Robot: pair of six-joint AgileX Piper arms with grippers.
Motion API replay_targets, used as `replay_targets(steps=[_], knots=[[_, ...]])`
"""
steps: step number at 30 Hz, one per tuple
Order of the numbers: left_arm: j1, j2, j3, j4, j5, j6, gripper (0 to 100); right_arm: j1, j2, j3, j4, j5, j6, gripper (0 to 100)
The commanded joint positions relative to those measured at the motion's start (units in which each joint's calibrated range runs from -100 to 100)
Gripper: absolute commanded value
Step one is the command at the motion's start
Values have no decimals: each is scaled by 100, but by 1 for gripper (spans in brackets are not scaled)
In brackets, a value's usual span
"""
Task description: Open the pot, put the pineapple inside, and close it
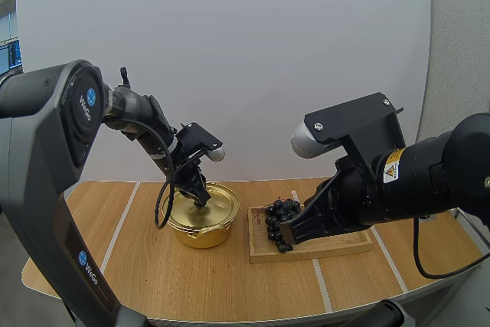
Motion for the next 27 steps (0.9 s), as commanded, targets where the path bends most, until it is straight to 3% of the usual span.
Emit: replay_targets(steps=[1, 3, 5, 6, 18, 27], knots=[[5, -6, 23, -37, 210, -18, 28, -23, -50, 2, 20, 0, -16, 0], [5, -88, 23, -37, 230, -18, 54, -23, -50, 2, 20, 0, -16, 0], [5, -197, 23, -37, 249, 4, 94, -23, -50, 2, 20, 0, -16, 0], [5, -257, 23, -37, 249, 16, 100, -23, -50, 2, 20, 0, -16, 0], [5, -1238, -1110, 158, 1921, -359, 100, -23, -50, 2, 20, 0, -16, 0], [5, -2844, -1934, 366, 2535, -575, 100, -23, -50, 2, 20, 0, -16, 0]])
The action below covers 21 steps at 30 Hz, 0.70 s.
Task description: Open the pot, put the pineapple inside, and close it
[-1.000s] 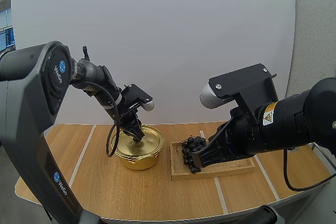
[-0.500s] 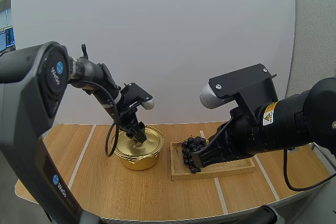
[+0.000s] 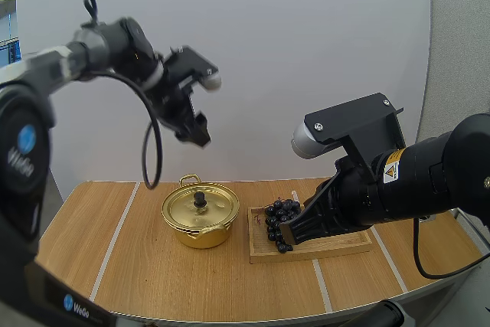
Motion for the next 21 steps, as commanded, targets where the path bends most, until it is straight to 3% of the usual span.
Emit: replay_targets(steps=[1, 10, 21], knots=[[5, -1138, -372, 60, 477, -123, 100, -23, -50, 2, 11, 0, -16, 0], [5, -2711, -372, 59, 791, -512, 100, -23, -50, 2, 11, 0, -16, 0], [5, -3711, -237, 70, 791, -1204, 100, -23, -50, 2, 11, 0, -16, 0]])
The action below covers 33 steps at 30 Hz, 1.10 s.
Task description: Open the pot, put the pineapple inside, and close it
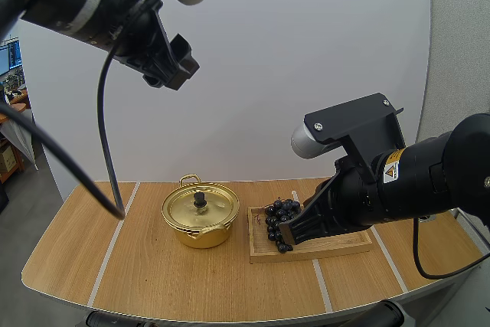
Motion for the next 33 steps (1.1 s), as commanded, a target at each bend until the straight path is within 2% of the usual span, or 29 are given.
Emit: replay_targets(steps=[1, 2, 3, 6, 9, 18, 21, 25, 28, 33], knots=[[5, -400, 182, -5, 76, -386, 100, -23, -50, 2, -13, 0, -16, 0], [5, -469, 270, -5, 76, -387, 96, -23, -50, 2, -13, 0, -16, 0], [5, -562, 397, -5, 76, -387, 84, -23, -50, 2, -13, 0, -16, 0], [5, -845, 808, -17, 76, -480, 40, -23, -50, 2, -13, 0, -16, 0], [5, -1163, 1232, -17, 76, -482, 1, -23, -50, 2, -13, 0, -16, 0], [5, -2283, 2270, -297, 2, -596, 0, -23, -50, 2, 99, 0, -1, 0], [5, -2685, 2655, -351, -986, -833, 0, -23, -50, 2, 260, 0, 33, 0], [14, -3029, 3120, -340, -1692, -1261, 0, -23, -50, 2, 247, -322, 305, 0], [17, -3204, 3415, -305, -1964, -1523, 0, -23, -50, 2, 72, -684, 514, 0], [58, -3527, 3822, -295, -2712, -1943, 0, -136, -55, 2, -575, -1140, 890, 0]])
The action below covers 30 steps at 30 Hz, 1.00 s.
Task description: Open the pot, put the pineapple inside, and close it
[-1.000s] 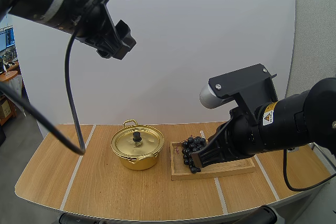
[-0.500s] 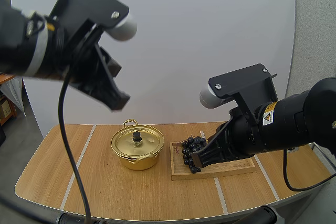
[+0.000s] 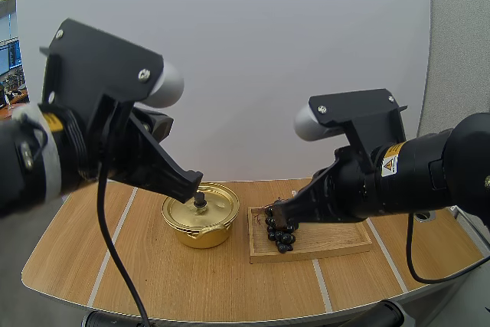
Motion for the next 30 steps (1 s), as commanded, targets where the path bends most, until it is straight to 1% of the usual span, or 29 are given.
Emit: replay_targets(steps=[1, 6, 9, 14, 20, 25, 30], knots=[[92, -435, 527, -50, -1127, -650, 0, -178, -55, 2, -806, -726, 522, 0], [206, -765, 666, -35, -1938, -807, 0, -353, -66, 2, -1217, -1147, 745, 0], [206, -928, 666, -35, -2174, -1007, 0, -480, -249, 2, -1289, -1524, 767, 0], [206, -1035, 666, -35, -2220, -1052, 0, -697, -865, 2, -1304, -1994, 754, 0], [206, -1035, 666, -35, -2485, -1264, 0, -820, -1728, 2, -1304, -2940, 754, 0], [206, -1077, 679, -9, -2555, -1207, 0, -877, -1810, -14, -1291, -2924, 754, 0], [206, -1483, 1031, 1, -3219, -1215, 0, -972, -1810, -1, -1129, -2924, 754, 0]])
